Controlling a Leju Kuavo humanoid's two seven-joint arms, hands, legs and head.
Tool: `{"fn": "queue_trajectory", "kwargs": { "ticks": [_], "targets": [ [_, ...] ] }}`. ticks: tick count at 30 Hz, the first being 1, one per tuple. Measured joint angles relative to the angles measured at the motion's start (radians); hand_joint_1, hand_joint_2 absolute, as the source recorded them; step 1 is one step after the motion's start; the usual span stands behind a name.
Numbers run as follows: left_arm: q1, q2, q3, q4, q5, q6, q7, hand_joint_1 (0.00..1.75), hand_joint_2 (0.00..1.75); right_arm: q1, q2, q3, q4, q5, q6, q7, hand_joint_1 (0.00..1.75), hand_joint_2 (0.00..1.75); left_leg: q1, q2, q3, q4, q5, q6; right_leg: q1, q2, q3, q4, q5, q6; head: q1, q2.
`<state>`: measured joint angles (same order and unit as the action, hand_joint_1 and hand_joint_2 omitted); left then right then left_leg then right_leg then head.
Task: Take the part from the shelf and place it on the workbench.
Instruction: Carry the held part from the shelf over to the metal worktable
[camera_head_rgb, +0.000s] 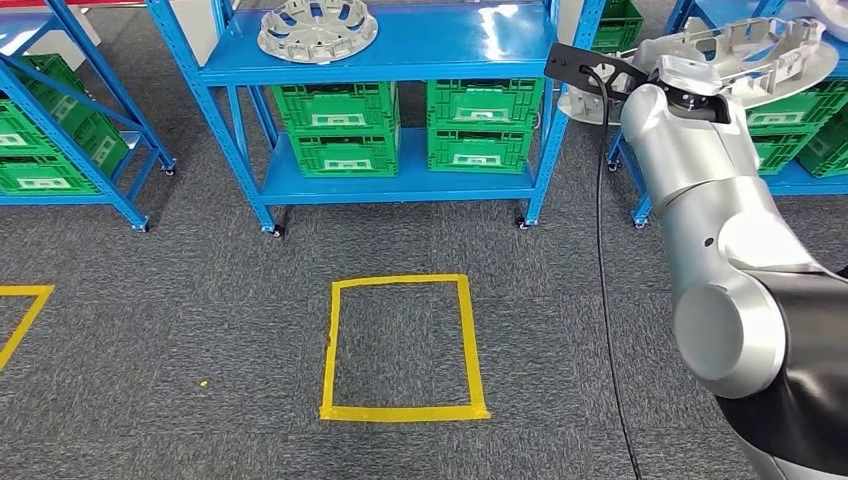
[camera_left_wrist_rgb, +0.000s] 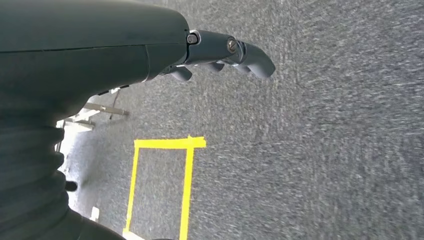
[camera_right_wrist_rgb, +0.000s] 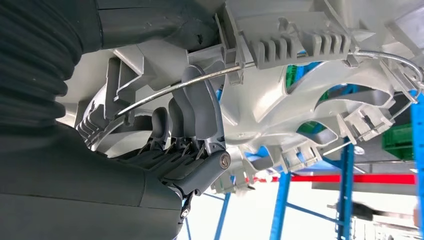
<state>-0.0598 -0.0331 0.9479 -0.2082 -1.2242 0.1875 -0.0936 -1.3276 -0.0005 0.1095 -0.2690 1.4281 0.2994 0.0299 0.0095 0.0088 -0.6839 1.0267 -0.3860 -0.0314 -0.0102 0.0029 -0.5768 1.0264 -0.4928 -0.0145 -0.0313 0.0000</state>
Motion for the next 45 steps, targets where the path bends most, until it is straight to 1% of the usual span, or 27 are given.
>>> {"fn": "queue_trajectory", "kwargs": {
  "ticks": [2,4,6,8,11,13,15,16,18,20,21,22,24,26,27,28,30,31,32,35,36,38,39,40,42,43,45],
  "targets": [
    [0.0,0.002,0.0,0.0,-0.002,0.004,0.018,0.0,1.75,0.001,-0.007,-0.003,0.0,-0.005,-0.002,-0.002,1.75,1.75,0.001,-0.003,-0.023,0.054,-0.058,-0.009,-0.003,-0.003,-0.016,-0.006,0.021,-0.016,0.0,0.0],
    [0.0,-0.009,0.0,0.001,0.004,0.033,0.046,0.0,1.75,0.002,-0.014,-0.006,0.0,-0.009,-0.005,-0.002,1.75,1.75,0.002,-0.004,-0.056,0.184,-0.152,-0.015,-0.003,-0.004,-0.038,-0.005,0.04,-0.022,0.0,0.0],
    [0.002,-0.03,0.001,0.001,0.015,0.079,0.064,0.0,1.75,0.006,-0.02,-0.008,0.0,-0.011,-0.01,-0.005,1.75,1.75,0.002,-0.004,-0.064,0.285,-0.191,-0.016,-0.001,-0.002,-0.063,-0.002,0.059,-0.023,0.0,0.0],
    [0.001,-0.05,0.004,0.004,0.027,0.106,0.069,0.0,1.75,0.01,-0.025,-0.009,0.0,-0.013,-0.016,-0.01,1.75,1.75,0.001,-0.005,-0.008,0.25,-0.157,-0.009,0.001,0.0,-0.085,0.002,0.076,-0.021,0.0,0.0],
    [-0.002,-0.064,0.009,0.007,0.039,0.112,0.066,0.0,1.75,0.009,-0.028,-0.011,0.0,-0.02,-0.023,-0.016,1.75,1.75,-0.006,-0.008,0.134,0.049,-0.136,0.01,0.003,0.001,-0.108,0.006,0.099,-0.011,0.0,0.0],
    [-0.005,-0.064,0.012,0.007,0.041,0.112,0.06,0.0,1.75,0.007,-0.029,-0.016,0.0,-0.033,-0.03,-0.019,1.75,1.75,-0.015,-0.01,0.163,-0.008,-0.143,0.02,-0.001,-0.001,-0.114,-0.002,0.119,0.002,0.0,0.0],
    [-0.007,-0.065,0.015,0.008,0.04,0.112,0.041,0.0,1.75,0.007,-0.031,-0.026,0.0,-0.044,-0.046,-0.021,1.75,1.75,-0.014,-0.009,0.151,-0.024,-0.119,0.03,-0.001,-0.001,-0.119,-0.014,0.134,0.015,-0.001,0.0],
    [-0.008,-0.065,0.016,0.008,0.039,0.113,0.028,0.0,1.75,0.006,-0.032,-0.029,0.0,-0.047,-0.058,-0.023,1.75,1.75,-0.01,-0.007,0.142,-0.031,-0.103,0.037,0.0,0.0,-0.127,-0.005,0.117,0.02,0.0,0.0],
    [-0.01,-0.067,0.016,0.009,0.038,0.114,0.003,0.0,1.75,0.004,-0.037,-0.035,0.0,-0.055,-0.094,-0.031,1.75,1.75,-0.005,-0.003,0.118,-0.04,-0.073,0.047,-0.002,0.001,-0.154,0.074,0.028,0.027,0.004,0.0],
    [-0.011,-0.07,0.016,0.011,0.033,0.115,-0.005,0.0,1.75,0.002,-0.043,-0.043,0.0,-0.07,-0.132,-0.042,1.75,1.75,-0.005,-0.003,0.083,-0.035,-0.048,0.051,-0.004,0.0,-0.179,0.205,-0.057,0.035,0.006,0.0],
    [-0.011,-0.072,0.016,0.012,0.031,0.115,-0.003,0.0,1.75,0.002,-0.046,-0.048,0.0,-0.074,-0.145,-0.045,1.75,1.75,-0.004,-0.003,0.065,-0.029,-0.037,0.051,-0.004,0.0,-0.179,0.255,-0.067,0.038,0.006,0.0],
    [-0.011,-0.074,0.016,0.013,0.029,0.115,0.002,0.0,1.75,0.002,-0.049,-0.051,0.0,-0.075,-0.149,-0.045,1.75,1.75,-0.003,-0.002,0.045,-0.023,-0.027,0.05,-0.005,0.0,-0.166,0.275,-0.054,0.041,0.006,0.0],
    [-0.011,-0.077,0.016,0.016,0.028,0.114,0.012,0.0,1.75,-0.002,-0.054,-0.053,0.0,-0.074,-0.14,-0.039,1.75,1.75,0.0,-0.002,0.007,-0.006,-0.007,0.043,-0.009,0.0,-0.09,0.214,-0.01,0.045,0.006,0.0],
    [-0.011,-0.078,0.016,0.017,0.028,0.111,0.02,0.0,1.75,-0.005,-0.054,-0.053,0.0,-0.073,-0.125,-0.035,1.75,1.75,0.0,-0.003,-0.023,0.008,0.011,0.031,-0.006,0.001,0.005,0.085,-0.025,0.04,0.005,0.0],
    [-0.011,-0.077,0.016,0.018,0.028,0.11,0.022,0.0,1.75,-0.005,-0.054,-0.054,0.0,-0.073,-0.12,-0.035,1.75,1.75,-0.002,-0.003,-0.03,0.01,0.02,0.025,-0.005,0.002,0.032,0.038,-0.042,0.034,0.004,0.0],
    [-0.01,-0.077,0.016,0.018,0.028,0.11,0.024,0.0,1.75,-0.005,-0.054,-0.054,0.0,-0.072,-0.116,-0.035,1.75,1.75,-0.003,-0.004,-0.034,0.007,0.032,0.018,-0.002,0.003,0.039,0.018,-0.052,0.025,0.003,0.0],
    [-0.008,-0.077,0.017,0.019,0.028,0.109,0.028,0.0,1.75,-0.003,-0.054,-0.054,0.001,-0.069,-0.11,-0.039,1.75,1.75,-0.002,-0.007,-0.04,-0.004,0.052,0.006,-0.003,0.002,0.021,0.013,-0.032,0.007,0.001,0.0],
    [-0.007,-0.077,0.017,0.02,0.029,0.109,0.03,0.0,1.75,-0.003,-0.053,-0.054,0.001,-0.067,-0.107,-0.042,1.75,1.75,-0.001,-0.008,-0.05,0.001,0.04,0.0,-0.004,0.001,0.01,0.012,-0.018,0.0,-0.001,0.0],
    [-0.005,-0.078,0.017,0.021,0.03,0.109,0.032,0.0,1.75,-0.003,-0.051,-0.054,0.001,-0.065,-0.105,-0.045,1.75,1.75,-0.001,-0.009,-0.062,0.025,0.006,-0.005,-0.006,-0.001,-0.004,0.009,-0.002,-0.007,-0.002,0.0],
    [-0.005,-0.077,0.018,0.023,0.031,0.111,0.035,0.0,1.75,-0.002,-0.05,-0.054,0.001,-0.064,-0.102,-0.049,1.75,1.75,0.0,-0.009,-0.099,0.206,-0.149,-0.015,-0.006,-0.001,-0.049,0.007,0.041,-0.015,-0.005,0.0],
    [-0.006,-0.077,0.018,0.023,0.03,0.111,0.036,0.0,1.75,-0.001,-0.05,-0.054,0.001,-0.065,-0.102,-0.049,1.75,1.75,0.0,-0.009,-0.101,0.266,-0.17,-0.015,-0.005,-0.001,-0.066,0.007,0.055,-0.016,-0.005,0.0],
    [-0.008,-0.077,0.018,0.023,0.028,0.111,0.039,0.0,1.75,0.002,-0.05,-0.054,0.001,-0.067,-0.102,-0.048,1.75,1.75,-0.002,-0.009,-0.065,0.303,-0.147,-0.01,-0.002,0.0,-0.101,0.008,0.082,-0.015,-0.005,0.0],
    [-0.009,-0.077,0.018,0.023,0.026,0.112,0.04,0.0,1.75,0.003,-0.05,-0.054,0.001,-0.067,-0.102,-0.046,1.75,1.75,-0.004,-0.01,-0.02,0.27,-0.125,-0.003,0.001,0.001,-0.118,0.008,0.095,-0.013,-0.005,0.0],
    [-0.01,-0.076,0.018,0.022,0.025,0.113,0.041,0.0,1.75,0.003,-0.05,-0.054,0.001,-0.066,-0.102,-0.045,1.75,1.75,-0.007,-0.01,0.042,0.207,-0.123,0.008,0.002,0.001,-0.131,0.008,0.107,-0.011,-0.005,0.0],
    [-0.011,-0.073,0.018,0.021,0.022,0.117,0.041,0.0,1.75,0.002,-0.051,-0.054,0.0,-0.062,-0.102,-0.043,1.75,1.75,-0.016,-0.008,0.16,0.054,-0.163,0.024,0.004,-0.001,-0.144,0.008,0.128,-0.003,-0.004,0.0],
    [-0.012,-0.072,0.018,0.021,0.021,0.119,0.041,0.0,1.75,0.001,-0.052,-0.054,-0.001,-0.06,-0.101,-0.045,1.75,1.75,-0.021,-0.006,0.191,0.006,-0.183,0.03,0.002,-0.004,-0.144,0.004,0.138,0.004,-0.006,0.0],
    [-0.011,-0.072,0.018,0.022,0.021,0.121,0.043,0.0,1.75,0.0,-0.051,-0.054,-0.001,-0.052,-0.101,-0.048,1.75,1.75,-0.023,-0.007,0.192,-0.021,-0.172,0.039,-0.002,-0.011,-0.143,-0.008,0.158,0.018,-0.009,0.0]
  ]
}}
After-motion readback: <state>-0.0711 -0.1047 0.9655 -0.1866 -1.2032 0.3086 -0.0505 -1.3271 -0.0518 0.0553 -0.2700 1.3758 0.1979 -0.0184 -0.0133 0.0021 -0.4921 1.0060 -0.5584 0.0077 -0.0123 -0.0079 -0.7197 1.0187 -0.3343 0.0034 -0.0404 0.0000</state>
